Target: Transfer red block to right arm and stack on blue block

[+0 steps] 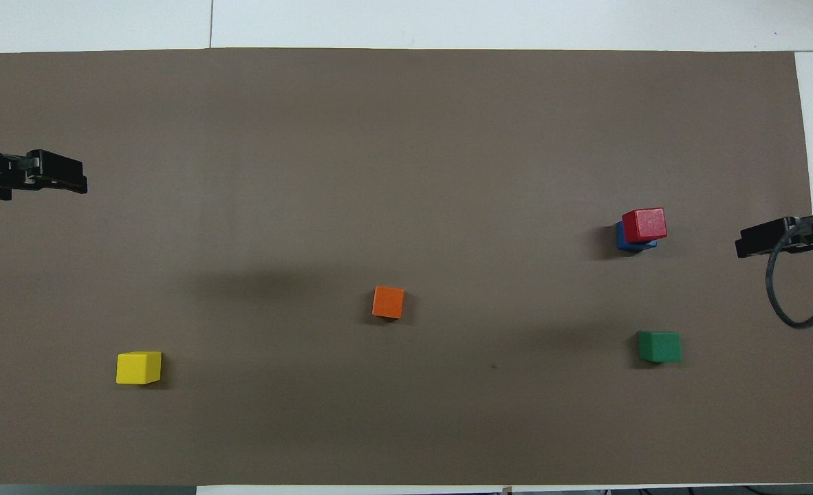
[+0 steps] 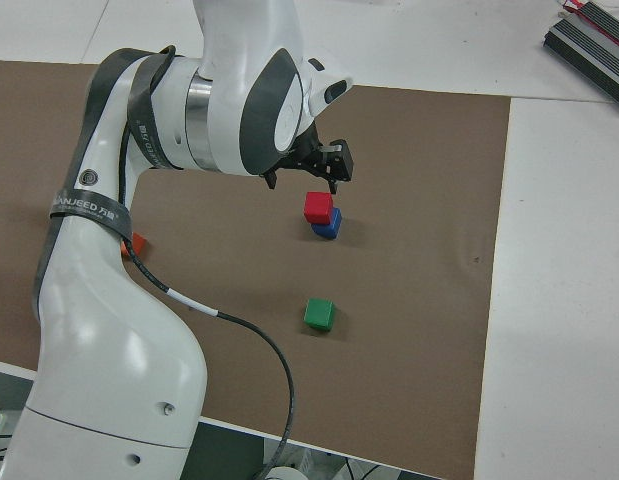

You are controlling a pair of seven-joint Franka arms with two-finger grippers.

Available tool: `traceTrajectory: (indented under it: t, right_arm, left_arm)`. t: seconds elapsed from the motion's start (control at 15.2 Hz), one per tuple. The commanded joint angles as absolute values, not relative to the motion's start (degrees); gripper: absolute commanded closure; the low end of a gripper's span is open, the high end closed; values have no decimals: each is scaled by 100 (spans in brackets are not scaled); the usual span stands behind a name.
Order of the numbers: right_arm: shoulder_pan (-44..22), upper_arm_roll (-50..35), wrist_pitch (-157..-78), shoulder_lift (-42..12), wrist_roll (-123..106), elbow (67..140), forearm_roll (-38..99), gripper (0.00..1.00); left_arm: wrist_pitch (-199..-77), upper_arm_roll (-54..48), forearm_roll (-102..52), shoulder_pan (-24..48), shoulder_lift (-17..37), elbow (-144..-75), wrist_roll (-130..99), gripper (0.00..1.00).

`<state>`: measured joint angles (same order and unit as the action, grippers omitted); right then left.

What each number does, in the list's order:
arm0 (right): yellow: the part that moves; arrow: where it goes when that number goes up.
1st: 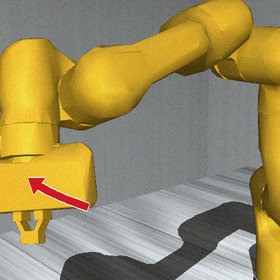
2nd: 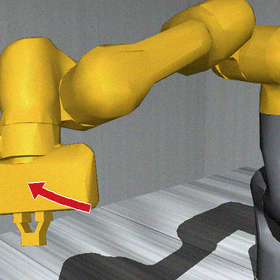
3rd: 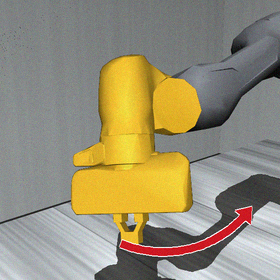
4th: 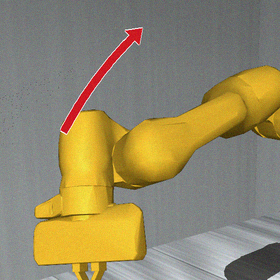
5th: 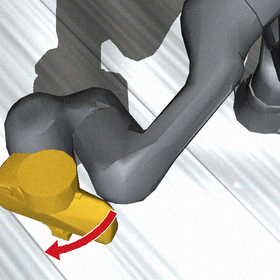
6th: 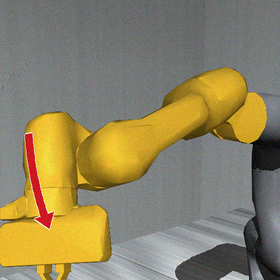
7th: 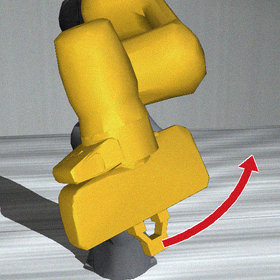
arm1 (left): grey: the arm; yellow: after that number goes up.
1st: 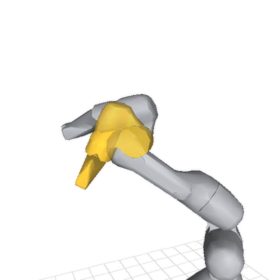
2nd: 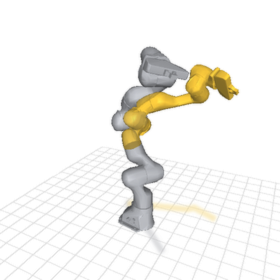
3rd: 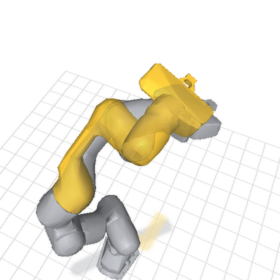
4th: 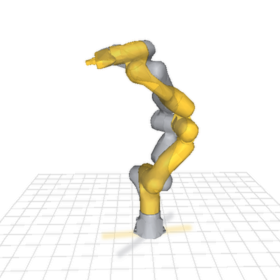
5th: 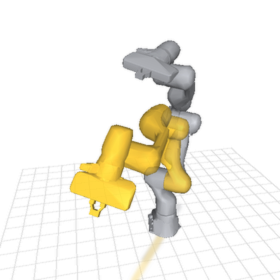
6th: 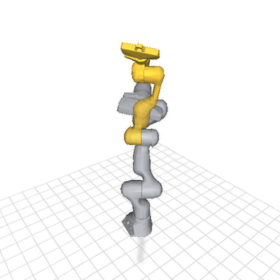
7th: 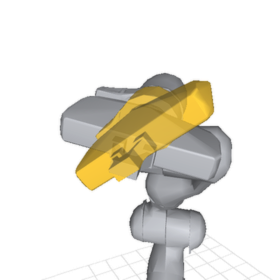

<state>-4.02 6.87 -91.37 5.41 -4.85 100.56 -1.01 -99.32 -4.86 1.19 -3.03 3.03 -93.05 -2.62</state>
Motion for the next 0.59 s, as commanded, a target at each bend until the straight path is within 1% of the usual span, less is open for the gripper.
traceTrajectory:
  t: [0.0,0.53]
  right_arm:
    - [-360,694,-9343,563,-563,10116,-141,0]
    - [-360,694,-9378,563,-536,10116,-185,0]
  left_arm:
    - [-9932,-413,70,-255,176,-9439,-193,0]
    - [-9932,-413,70,-255,167,-9439,-193,0]
